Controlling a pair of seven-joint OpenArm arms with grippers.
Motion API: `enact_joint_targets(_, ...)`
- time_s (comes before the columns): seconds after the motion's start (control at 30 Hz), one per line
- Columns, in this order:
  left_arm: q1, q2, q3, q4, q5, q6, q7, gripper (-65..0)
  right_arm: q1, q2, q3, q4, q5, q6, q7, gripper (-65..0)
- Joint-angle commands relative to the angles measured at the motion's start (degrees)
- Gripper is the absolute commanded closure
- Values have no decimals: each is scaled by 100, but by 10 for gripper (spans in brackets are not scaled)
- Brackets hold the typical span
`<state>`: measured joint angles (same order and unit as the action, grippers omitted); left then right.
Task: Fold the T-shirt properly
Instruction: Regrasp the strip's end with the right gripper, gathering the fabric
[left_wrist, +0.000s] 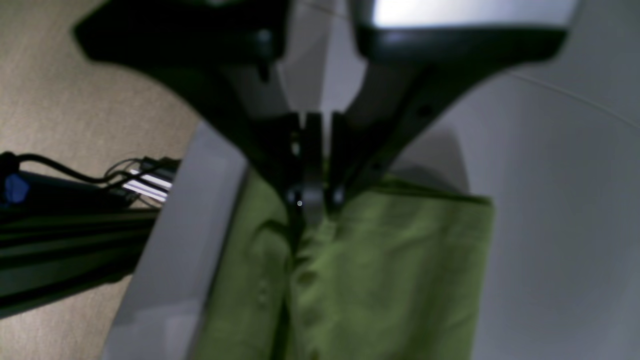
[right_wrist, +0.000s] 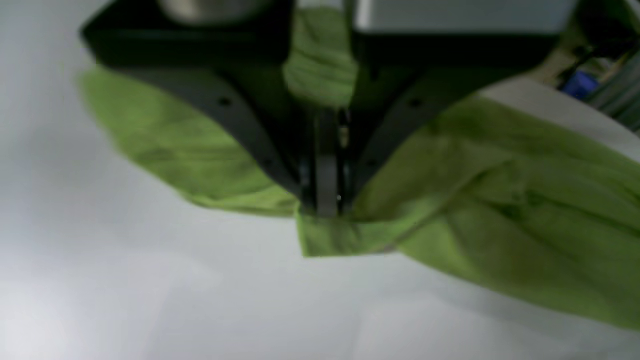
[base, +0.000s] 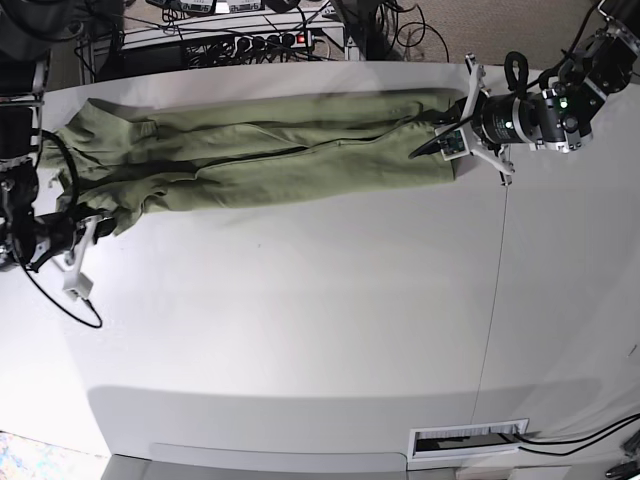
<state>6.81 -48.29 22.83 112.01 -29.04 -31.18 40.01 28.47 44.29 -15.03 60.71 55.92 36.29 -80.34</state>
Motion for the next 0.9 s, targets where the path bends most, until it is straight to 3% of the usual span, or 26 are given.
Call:
enact_joint_targets(0.0, -61, -92, -50, 76, -59, -20, -105, 0, 90, 229, 46, 173, 63, 31, 34, 0)
enact_joint_targets(0.47, -61, -90, -50, 74, -61, -20, -107, 0, -966, 1204, 46, 1082, 173, 35, 34, 0)
enact_joint_targets(0.73, -63, -92, -50, 76, -59, -20, -44, 0, -1069, 1137, 48, 1163, 170, 33, 34, 0)
enact_joint_targets(0.87, -66, -92, -52, 101, -35, -17, -39, -215, -1069, 804, 48, 1163, 164, 35, 34, 0)
